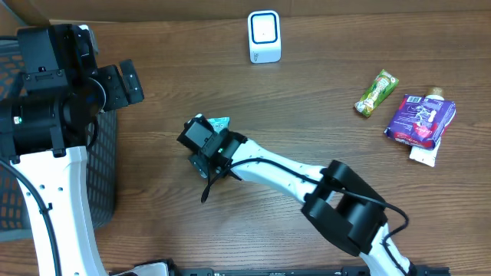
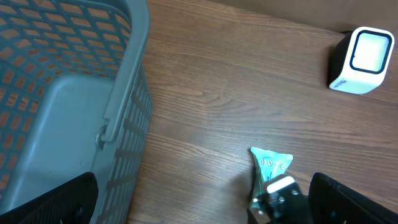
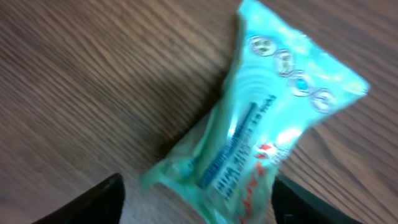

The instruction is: Scan the item barcode

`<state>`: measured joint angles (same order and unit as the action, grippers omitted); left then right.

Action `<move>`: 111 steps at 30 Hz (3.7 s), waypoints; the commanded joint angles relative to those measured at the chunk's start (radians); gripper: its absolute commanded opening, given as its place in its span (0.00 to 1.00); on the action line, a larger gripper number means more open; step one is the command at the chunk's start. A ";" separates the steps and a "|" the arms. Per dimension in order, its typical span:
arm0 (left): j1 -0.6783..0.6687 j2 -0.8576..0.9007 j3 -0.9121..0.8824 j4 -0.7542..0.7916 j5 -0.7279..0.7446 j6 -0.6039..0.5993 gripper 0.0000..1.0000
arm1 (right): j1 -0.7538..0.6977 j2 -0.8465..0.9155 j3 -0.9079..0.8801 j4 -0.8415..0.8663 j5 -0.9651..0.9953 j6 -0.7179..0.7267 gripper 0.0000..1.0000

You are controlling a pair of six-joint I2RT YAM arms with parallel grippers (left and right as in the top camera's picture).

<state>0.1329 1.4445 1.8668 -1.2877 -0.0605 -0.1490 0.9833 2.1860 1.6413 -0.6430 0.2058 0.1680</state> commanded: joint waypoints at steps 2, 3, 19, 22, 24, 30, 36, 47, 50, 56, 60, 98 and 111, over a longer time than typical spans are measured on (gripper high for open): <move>0.003 0.002 0.002 0.002 0.005 0.019 0.99 | 0.033 0.045 0.004 0.018 0.050 -0.082 0.72; 0.003 0.002 0.002 0.002 0.005 0.019 1.00 | 0.039 0.052 0.004 0.019 0.056 -0.095 0.72; 0.003 0.002 0.002 0.002 0.005 0.019 1.00 | 0.035 0.164 0.004 0.119 0.290 -0.136 0.49; 0.003 0.002 0.002 0.002 0.005 0.019 1.00 | 0.027 0.166 0.004 0.111 0.283 -0.135 0.06; 0.003 0.002 0.002 0.002 0.005 0.019 0.99 | 0.027 0.166 0.005 0.110 0.283 -0.135 0.04; 0.003 0.002 0.002 0.002 0.005 0.019 1.00 | 0.039 0.150 0.102 -0.066 0.282 -0.004 0.04; 0.003 0.002 0.002 0.002 0.006 0.019 0.99 | -0.027 0.039 0.251 -0.293 -0.009 0.090 0.04; 0.003 0.002 0.002 0.002 0.005 0.019 0.99 | -0.331 -0.146 0.279 -0.467 -0.985 0.158 0.04; 0.003 0.002 0.002 0.002 0.005 0.019 0.99 | -0.396 -0.144 0.207 -0.416 -1.130 0.160 0.04; 0.003 0.002 0.002 0.002 0.005 0.019 0.99 | -0.470 -0.142 -0.081 -0.056 -1.384 0.344 0.04; 0.003 0.002 0.002 0.002 0.005 0.019 1.00 | -0.524 -0.142 -0.226 0.079 -1.270 0.432 0.04; 0.003 0.002 0.002 0.002 0.005 0.019 1.00 | -0.570 -0.095 -0.315 0.134 -0.836 0.272 0.69; 0.003 0.002 0.002 0.002 0.005 0.019 1.00 | -0.560 -0.095 -0.416 0.299 -0.888 0.404 0.13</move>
<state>0.1329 1.4445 1.8668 -1.2873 -0.0605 -0.1493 0.4267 2.0861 1.2377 -0.3595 -0.6598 0.5514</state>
